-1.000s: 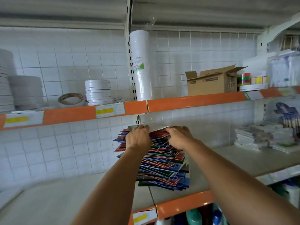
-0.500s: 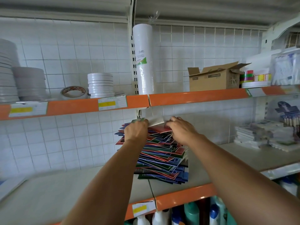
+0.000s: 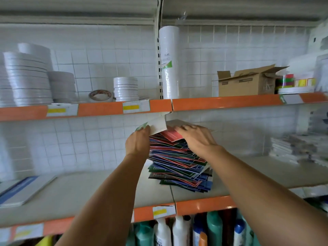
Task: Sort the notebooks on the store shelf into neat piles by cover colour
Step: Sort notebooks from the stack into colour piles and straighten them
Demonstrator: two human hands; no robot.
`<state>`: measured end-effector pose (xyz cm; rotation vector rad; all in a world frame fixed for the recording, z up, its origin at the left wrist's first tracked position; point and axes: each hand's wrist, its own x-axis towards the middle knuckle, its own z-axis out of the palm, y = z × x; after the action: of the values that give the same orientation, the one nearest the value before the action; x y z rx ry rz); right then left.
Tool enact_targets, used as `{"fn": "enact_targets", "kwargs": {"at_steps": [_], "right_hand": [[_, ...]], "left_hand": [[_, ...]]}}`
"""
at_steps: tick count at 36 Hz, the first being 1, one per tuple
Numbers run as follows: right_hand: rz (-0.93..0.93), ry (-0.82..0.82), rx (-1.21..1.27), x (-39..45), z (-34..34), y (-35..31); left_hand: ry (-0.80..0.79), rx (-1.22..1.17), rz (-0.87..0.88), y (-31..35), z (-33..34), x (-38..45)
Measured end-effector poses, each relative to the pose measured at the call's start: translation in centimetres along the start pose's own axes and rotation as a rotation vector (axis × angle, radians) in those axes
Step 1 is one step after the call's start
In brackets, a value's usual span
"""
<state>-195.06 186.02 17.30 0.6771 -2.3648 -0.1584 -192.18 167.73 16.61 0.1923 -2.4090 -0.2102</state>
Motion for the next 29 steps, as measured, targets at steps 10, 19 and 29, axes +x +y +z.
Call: {"fn": "enact_targets", "kwargs": {"at_steps": [10, 19, 29], "right_hand": [[-0.239, 0.024, 0.041, 0.7, -0.8, -6.4], [-0.362, -0.001, 0.119, 0.8, -0.5, -14.6], [-0.318, -0.207, 0.184, -0.2, 2.0, -22.9]], "left_hand": [[-0.004, 0.011, -0.245, -6.2, -2.9, -5.3], [0.026, 0.103, -0.385, -12.4, -5.4, -10.7], [-0.025, 0.160, -0.433, -20.0, -6.5, -16.2]]}}
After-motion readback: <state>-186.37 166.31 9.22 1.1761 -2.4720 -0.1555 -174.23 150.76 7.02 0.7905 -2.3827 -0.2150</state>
